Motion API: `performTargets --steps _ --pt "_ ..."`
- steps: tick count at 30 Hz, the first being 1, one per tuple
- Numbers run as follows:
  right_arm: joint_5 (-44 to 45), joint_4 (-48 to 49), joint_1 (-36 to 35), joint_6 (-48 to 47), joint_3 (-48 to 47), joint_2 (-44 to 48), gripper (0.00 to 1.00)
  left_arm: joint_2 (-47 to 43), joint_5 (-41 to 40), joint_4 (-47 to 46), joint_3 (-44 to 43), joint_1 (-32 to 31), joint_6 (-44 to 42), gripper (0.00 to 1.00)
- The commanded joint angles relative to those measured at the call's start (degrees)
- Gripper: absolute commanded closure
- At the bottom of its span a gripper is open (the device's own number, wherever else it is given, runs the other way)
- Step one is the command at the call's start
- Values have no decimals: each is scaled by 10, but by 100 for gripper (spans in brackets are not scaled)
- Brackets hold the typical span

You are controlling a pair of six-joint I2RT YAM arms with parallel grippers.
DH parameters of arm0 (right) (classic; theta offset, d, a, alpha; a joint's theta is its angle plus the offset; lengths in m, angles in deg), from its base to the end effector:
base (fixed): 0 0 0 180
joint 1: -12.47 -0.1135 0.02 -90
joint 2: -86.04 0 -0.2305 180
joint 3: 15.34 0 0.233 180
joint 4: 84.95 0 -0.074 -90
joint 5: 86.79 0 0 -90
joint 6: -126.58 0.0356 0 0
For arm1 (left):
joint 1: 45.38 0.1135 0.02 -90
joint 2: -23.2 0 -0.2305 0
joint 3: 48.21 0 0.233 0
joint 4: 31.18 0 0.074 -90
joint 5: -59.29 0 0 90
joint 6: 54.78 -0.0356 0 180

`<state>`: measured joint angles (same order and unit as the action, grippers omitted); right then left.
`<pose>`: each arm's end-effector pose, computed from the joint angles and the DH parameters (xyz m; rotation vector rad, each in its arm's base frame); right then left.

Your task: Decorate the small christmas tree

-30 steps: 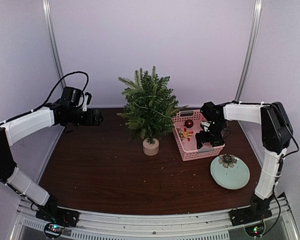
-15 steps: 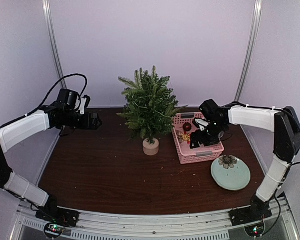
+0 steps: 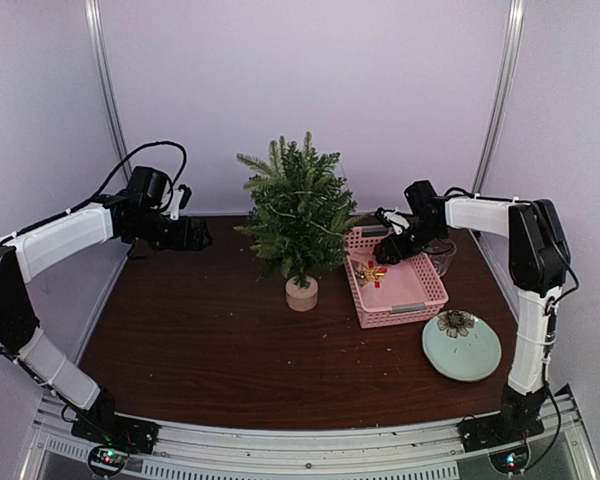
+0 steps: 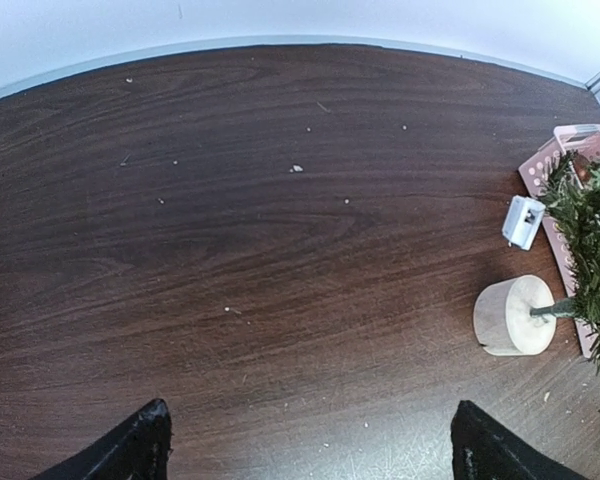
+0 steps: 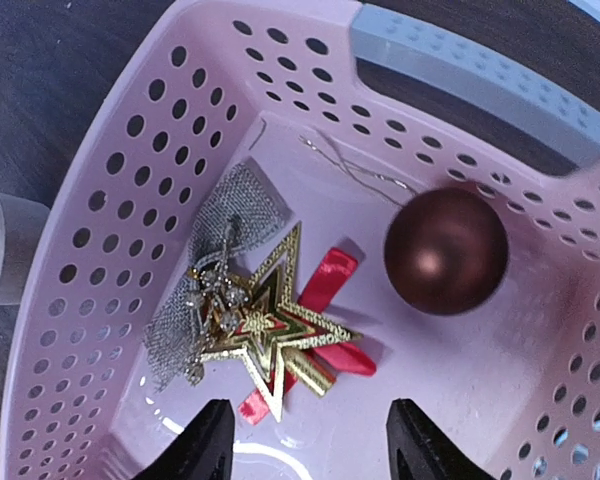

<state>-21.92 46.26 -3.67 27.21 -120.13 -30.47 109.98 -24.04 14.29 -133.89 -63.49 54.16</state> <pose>0.3832 0.1266 0.1800 -0.7198 2.4919 0.6164 0.2983 -0.1019 0.2597 0.0387 2.4225 -0.4403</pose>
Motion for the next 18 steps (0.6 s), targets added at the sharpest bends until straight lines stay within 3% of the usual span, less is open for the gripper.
performTargets --steps 1,6,18 --pt "-14 17 -1 -94 -29 -26 50 16 13 -2 -21 1 7 2" --pt "-13 4 5 -117 -60 -56 62 29 7 11 -39 1 -1 2" --pt "-29 -35 6 -105 -82 -79 67 44 5 12 -48 1 -13 3"
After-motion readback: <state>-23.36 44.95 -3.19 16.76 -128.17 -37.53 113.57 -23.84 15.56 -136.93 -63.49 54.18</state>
